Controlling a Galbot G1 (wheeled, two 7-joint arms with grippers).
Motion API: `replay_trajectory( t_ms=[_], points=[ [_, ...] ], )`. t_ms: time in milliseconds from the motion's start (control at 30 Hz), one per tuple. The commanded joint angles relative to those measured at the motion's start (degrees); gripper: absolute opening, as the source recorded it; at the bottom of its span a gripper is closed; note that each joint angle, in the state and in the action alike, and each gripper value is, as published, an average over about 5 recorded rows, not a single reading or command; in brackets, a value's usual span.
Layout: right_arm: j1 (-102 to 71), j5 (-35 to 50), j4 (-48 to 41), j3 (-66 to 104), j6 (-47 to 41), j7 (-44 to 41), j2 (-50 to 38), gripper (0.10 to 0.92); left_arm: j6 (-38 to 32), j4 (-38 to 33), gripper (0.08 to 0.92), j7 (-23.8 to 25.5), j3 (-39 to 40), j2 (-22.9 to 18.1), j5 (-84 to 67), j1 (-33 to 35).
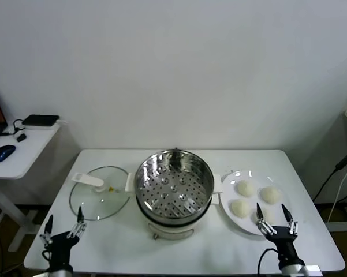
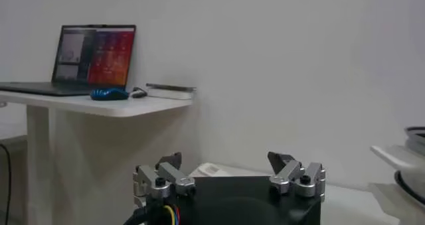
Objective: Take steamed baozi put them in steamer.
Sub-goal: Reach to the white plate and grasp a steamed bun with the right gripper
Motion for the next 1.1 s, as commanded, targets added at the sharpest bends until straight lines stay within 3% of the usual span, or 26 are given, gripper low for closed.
replay_trajectory(
  t_ms=[33, 300, 500, 800, 967, 1100],
  points=[
    [12.9, -1.1, -1.1, -1.3, -16.8, 4.7, -7.9, 0.823, -0.2, 0.3, 0.823, 0.3, 0.8, -1.7, 0.3, -0.3],
    [25.6, 3.1, -5.3, -8.8, -34.5, 2.3, -22.9, 0.823, -0.8, 0.6, 0.823, 1.0, 2.1, -1.4, 1.1, -0.5],
    [35.8, 1.0, -8.6, -18.6, -45.5, -10.7, -36.7, 0.823, -1.7, 0.6, 0.823, 1.9, 4.0, -1.1, 2.8, -0.2],
    [67.2, -8.0, -18.2, -52.8, -40.8, -34.0, -51.6, 0.823, -3.2, 1.0, 0.823, 3.1, 7.4, -0.6, 6.9, 0.4],
    [95.9, -5.7, -22.1, -84.0, -34.0, -43.0, -55.1, 0.823, -3.7, 1.6, 0.823, 3.2, 8.7, -0.4, 8.4, 0.7],
    [117.0, 0.0, -25.1, -109.7, -29.6, -47.8, -52.9, 0.823, -4.3, 2.0, 0.823, 3.2, 9.4, -0.3, 8.9, 0.9]
  ],
)
